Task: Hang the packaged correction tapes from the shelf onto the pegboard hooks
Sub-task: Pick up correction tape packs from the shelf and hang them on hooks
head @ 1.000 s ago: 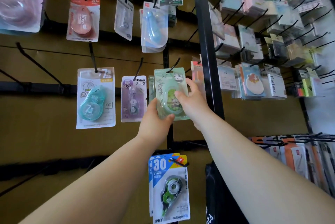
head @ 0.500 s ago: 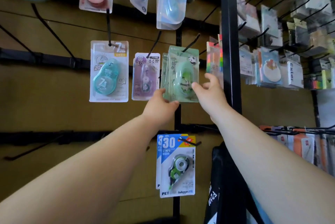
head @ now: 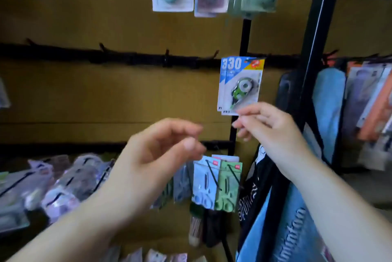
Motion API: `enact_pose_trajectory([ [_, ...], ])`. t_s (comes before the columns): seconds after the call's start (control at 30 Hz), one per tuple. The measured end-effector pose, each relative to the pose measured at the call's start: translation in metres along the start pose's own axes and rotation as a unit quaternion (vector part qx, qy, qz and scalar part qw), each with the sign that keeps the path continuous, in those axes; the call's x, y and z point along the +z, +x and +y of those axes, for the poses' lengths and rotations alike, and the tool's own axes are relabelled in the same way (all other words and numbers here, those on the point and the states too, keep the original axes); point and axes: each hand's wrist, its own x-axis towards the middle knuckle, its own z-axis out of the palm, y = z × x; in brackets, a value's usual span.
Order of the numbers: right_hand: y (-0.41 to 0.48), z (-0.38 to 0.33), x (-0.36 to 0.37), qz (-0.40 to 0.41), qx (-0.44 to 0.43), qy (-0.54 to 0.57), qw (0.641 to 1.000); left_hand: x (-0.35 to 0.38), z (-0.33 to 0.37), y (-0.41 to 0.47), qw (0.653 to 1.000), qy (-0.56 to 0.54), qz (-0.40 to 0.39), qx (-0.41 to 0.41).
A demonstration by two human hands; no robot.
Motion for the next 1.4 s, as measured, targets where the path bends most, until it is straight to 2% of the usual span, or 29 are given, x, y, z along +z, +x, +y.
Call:
enact_pose_trajectory([
  [0.07,-0.028,0.032,0.02,-0.053,0.071,0.007,0.996,-0.011,-0.039,-0.037,0.996,0.002,0.004,-0.091],
  [0.17,-0.059,0.082,0.053,-0.085,0.172,0.007,0.981,-0.028,-0.105,-0.082,0.975,0.045,0.032,-0.213],
  [0.27,-0.08,0.126,0.086,-0.121,0.261,0.011,0.958,-0.044,-0.172,-0.122,0.935,0.037,0.085,-0.343],
  [0.4,-0.104,0.187,0.125,-0.163,0.394,0.01,0.904,-0.05,-0.248,-0.159,0.884,0.063,0.078,-0.456],
  [0.5,-0.128,0.241,0.15,-0.197,0.491,-0.036,0.848,-0.048,-0.295,-0.171,0.862,0.1,0.07,-0.492],
  [0.6,-0.137,0.286,0.162,-0.248,0.523,-0.128,0.805,-0.048,-0.339,-0.178,0.846,0.143,0.06,-0.51],
  [0.7,-0.128,0.317,0.173,-0.222,0.546,-0.143,0.795,-0.05,-0.374,-0.182,0.817,0.238,0.027,-0.524],
  [0.8,-0.129,0.342,0.192,-0.196,0.577,-0.136,0.781,-0.068,-0.403,-0.178,0.788,0.258,0.09,-0.551],
  [0.87,-0.135,0.357,0.206,-0.17,0.593,-0.113,0.779,-0.088,-0.418,-0.175,0.78,0.261,0.135,-0.552],
  [0.97,-0.139,0.374,0.227,-0.121,0.612,-0.073,0.778,-0.111,-0.436,-0.178,0.757,0.303,0.145,-0.561],
  [1.03,-0.141,0.385,0.235,-0.099,0.637,-0.045,0.763,-0.113,-0.441,-0.183,0.744,0.321,0.101,-0.577],
  [1.13,-0.15,0.405,0.244,-0.083,0.659,-0.015,0.747,-0.102,-0.451,-0.185,0.697,0.446,-0.104,-0.551],
  [1.2,-0.154,0.417,0.248,-0.082,0.667,-0.003,0.741,-0.093,-0.455,-0.181,0.678,0.477,-0.185,-0.528],
  [1.33,-0.15,0.421,0.256,-0.062,0.646,-0.009,0.761,-0.084,-0.464,-0.181,0.664,0.477,-0.233,-0.526],
  [1.4,-0.15,0.424,0.258,-0.06,0.643,0.001,0.763,-0.082,-0.467,-0.185,0.668,0.466,-0.241,-0.528],
])
